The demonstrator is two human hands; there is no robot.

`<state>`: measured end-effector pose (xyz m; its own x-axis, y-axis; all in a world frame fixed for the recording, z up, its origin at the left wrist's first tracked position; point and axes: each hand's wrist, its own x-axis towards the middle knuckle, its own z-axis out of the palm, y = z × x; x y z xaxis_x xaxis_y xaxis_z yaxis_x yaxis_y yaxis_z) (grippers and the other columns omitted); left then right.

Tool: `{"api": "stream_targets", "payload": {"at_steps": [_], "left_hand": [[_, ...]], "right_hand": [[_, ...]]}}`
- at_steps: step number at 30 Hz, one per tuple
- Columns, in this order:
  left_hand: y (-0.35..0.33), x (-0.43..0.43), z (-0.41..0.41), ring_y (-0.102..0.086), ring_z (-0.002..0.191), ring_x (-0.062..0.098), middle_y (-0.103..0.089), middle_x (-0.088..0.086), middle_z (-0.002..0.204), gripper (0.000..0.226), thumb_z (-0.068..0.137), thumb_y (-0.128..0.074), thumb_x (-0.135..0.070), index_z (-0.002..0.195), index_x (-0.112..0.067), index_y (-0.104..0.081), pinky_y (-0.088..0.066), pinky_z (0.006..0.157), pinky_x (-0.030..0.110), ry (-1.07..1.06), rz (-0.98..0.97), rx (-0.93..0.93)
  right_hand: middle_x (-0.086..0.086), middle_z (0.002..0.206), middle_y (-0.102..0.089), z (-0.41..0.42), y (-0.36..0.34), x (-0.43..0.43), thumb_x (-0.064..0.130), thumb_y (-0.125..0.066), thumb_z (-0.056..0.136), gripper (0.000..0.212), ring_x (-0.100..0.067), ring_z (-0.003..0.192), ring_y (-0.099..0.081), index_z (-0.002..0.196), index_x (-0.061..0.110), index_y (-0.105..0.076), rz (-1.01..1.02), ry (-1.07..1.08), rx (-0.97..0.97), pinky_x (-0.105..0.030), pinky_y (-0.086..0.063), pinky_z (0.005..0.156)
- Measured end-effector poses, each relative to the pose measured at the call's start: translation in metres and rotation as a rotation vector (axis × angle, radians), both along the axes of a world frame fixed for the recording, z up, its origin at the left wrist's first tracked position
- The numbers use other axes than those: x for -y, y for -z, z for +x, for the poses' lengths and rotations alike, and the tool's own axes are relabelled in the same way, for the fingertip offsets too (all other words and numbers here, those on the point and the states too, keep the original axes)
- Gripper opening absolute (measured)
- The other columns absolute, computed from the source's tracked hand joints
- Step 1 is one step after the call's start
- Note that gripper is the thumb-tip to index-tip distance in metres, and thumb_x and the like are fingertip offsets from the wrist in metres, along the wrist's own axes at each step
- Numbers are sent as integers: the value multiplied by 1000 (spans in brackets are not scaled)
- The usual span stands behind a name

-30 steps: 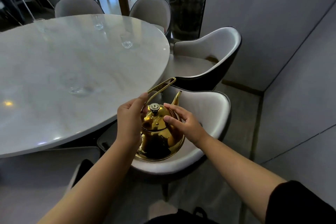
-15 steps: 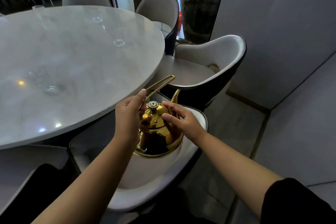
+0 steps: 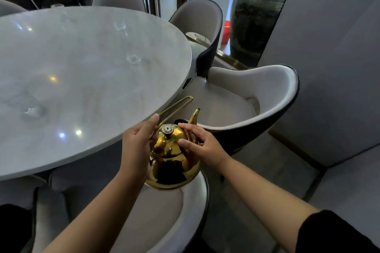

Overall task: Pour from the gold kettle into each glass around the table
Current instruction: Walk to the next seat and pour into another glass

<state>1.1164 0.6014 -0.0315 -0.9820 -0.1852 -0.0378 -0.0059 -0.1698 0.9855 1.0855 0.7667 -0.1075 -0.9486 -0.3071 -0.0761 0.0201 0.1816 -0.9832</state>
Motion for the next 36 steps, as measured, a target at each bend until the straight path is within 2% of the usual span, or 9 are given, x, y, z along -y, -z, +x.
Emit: {"api": "stream_targets", "payload": {"at_steps": [3,8,12,19,22,26,29,33,36], "left_hand": [[-6,-23,-17,-35,30,1,-36,-11,33,66,95,-49,-16,30,-23,-43,-34,38,11,-35,19,-1],[-8,-50,-37,-37,33,2,-36,-11,35,63,95,-50,-19,31,-23,-45,-37,40,15,-108,47,49],[-8,-78,-53,-34,33,2,-35,-11,36,62,94,-52,-21,33,-23,-45,-35,40,13,-201,2,43],[-14,-152,-88,-31,32,2,-33,-10,35,62,94,-52,-17,33,-23,-41,-35,39,10,-387,-21,23],[-18,-194,-109,-30,35,3,-32,-10,37,60,94,-52,-20,34,-23,-41,-36,43,14,-447,-34,35],[-22,-250,-138,-29,38,4,-33,-9,39,47,94,-52,-22,49,-12,-40,-30,52,25,-512,-31,40],[-22,-284,-158,-30,39,5,-33,-5,42,47,93,-52,-24,50,-11,-38,-31,57,26,-542,-24,51],[-22,-321,-189,-32,38,3,-33,-5,42,47,94,-52,-24,51,-10,-39,-33,60,27,-547,-42,59],[-16,-343,-216,-32,37,3,-34,-7,41,46,94,-52,-22,51,-11,-39,-33,60,26,-542,-43,49]], "right_hand": [[2,131,-54,-29,-3,-21,46,-67,76,63,-11,118,-55,133,24,-53,23,-75,-15,-24,-50,97],[3,134,-52,-62,2,-42,54,-65,73,68,-15,122,-52,134,27,-52,18,-150,-16,-35,-49,101],[2,134,-53,-89,4,-66,55,-64,71,69,-14,121,-53,133,28,-52,8,-239,-8,-30,-51,97],[-2,134,-54,-149,5,-128,52,-66,72,62,-18,121,-55,130,34,-53,-23,-426,6,-33,-51,98],[-1,135,-52,-177,-3,-165,53,-67,70,62,-18,120,-54,129,36,-53,-35,-481,30,-27,-53,92],[0,133,-53,-212,-13,-216,54,-66,68,65,-16,120,-54,129,34,-54,-22,-527,32,-22,-52,90],[1,133,-53,-234,-16,-249,57,-64,68,65,-16,120,-54,129,35,-53,6,-534,16,-23,-50,92],[1,133,-53,-263,-16,-286,58,-64,68,70,-18,120,-54,131,32,-53,4,-516,14,-30,-50,97],[1,132,-53,-288,-12,-308,57,-64,68,70,-16,119,-54,132,30,-52,3,-510,15,-25,-51,92]]}}
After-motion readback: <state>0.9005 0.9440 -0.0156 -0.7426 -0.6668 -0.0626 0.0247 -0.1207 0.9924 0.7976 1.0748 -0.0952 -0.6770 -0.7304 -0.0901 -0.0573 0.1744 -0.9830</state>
